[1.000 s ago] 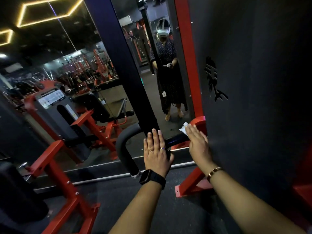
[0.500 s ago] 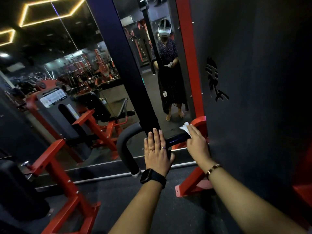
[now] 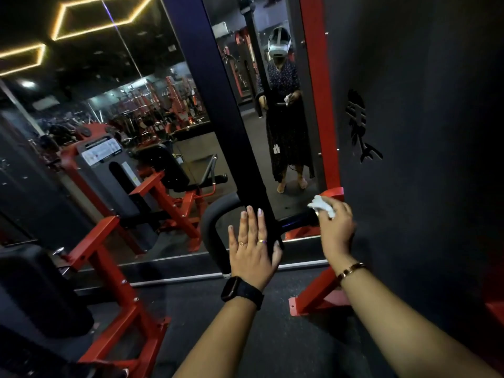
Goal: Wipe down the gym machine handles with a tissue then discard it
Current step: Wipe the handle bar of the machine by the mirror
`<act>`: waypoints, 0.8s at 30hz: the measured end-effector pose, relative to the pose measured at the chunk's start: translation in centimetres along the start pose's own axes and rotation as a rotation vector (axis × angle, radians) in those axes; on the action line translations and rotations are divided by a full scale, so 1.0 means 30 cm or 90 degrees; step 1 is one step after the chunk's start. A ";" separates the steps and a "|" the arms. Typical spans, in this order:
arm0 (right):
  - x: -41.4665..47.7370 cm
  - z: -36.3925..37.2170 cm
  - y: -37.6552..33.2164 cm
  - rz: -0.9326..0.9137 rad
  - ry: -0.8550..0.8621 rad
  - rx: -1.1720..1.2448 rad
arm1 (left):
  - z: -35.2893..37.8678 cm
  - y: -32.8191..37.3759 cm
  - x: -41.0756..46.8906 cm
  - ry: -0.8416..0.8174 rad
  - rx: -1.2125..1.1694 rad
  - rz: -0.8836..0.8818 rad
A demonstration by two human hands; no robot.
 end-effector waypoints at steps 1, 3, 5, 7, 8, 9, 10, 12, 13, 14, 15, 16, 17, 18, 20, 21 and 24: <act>0.006 0.010 0.005 0.037 -0.002 0.021 | -0.016 -0.020 -0.009 0.012 0.002 -0.006; -0.001 0.043 -0.004 0.088 -0.022 0.104 | -0.051 -0.068 -0.029 0.037 0.019 -0.011; -0.024 0.072 -0.045 0.102 -0.044 0.184 | -0.080 -0.133 -0.046 0.063 0.033 -0.031; -0.055 0.097 -0.104 0.092 -0.074 0.236 | -0.101 -0.214 -0.063 0.090 0.036 -0.077; -0.070 0.102 -0.139 0.073 -0.084 0.253 | -0.107 -0.253 -0.069 0.101 0.035 -0.102; -0.084 0.105 -0.176 0.043 -0.090 0.261 | -0.110 -0.288 -0.071 0.109 0.034 -0.122; -0.101 0.103 -0.220 0.002 -0.093 0.261 | -0.110 -0.318 -0.072 0.110 0.029 -0.135; -0.137 0.084 -0.321 -0.107 -0.087 0.240 | -0.098 -0.355 -0.068 0.093 0.016 -0.139; -0.160 0.068 -0.382 -0.190 -0.074 0.213 | -0.086 -0.360 -0.064 0.076 0.011 -0.134; -0.196 0.056 -0.453 -0.297 -0.068 0.170 | -0.071 -0.357 -0.066 0.055 0.008 -0.123; -0.249 0.053 -0.534 -0.423 -0.073 0.119 | -0.055 -0.352 -0.073 0.036 0.004 -0.107; -0.309 0.063 -0.603 -0.553 -0.085 0.059 | -0.040 -0.341 -0.083 0.022 0.001 -0.088; -0.366 0.092 -0.649 -0.669 -0.101 -0.008 | -0.027 -0.337 -0.093 0.014 -0.004 -0.073; -0.404 0.130 -0.672 -0.750 -0.119 -0.069 | -0.017 -0.337 -0.097 0.009 -0.010 -0.067; -0.433 0.204 -0.682 -0.812 -0.127 -0.152 | -0.002 -0.354 -0.094 0.008 -0.023 -0.064; -0.430 0.228 -0.682 -0.807 -0.109 -0.178 | 0.002 -0.361 -0.090 0.010 -0.027 -0.060; -0.403 0.289 -0.677 -0.762 -0.034 -0.255 | 0.007 -0.367 -0.068 0.019 -0.046 -0.033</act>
Point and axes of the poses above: each hand's wrist, its own x-axis towards the middle knuckle, its own z-axis out of the palm, y = z × x, the point moved 10 cm from there along x, towards the middle knuckle, and after that the axes turned 4 degrees about z, right-handed, at the moved point
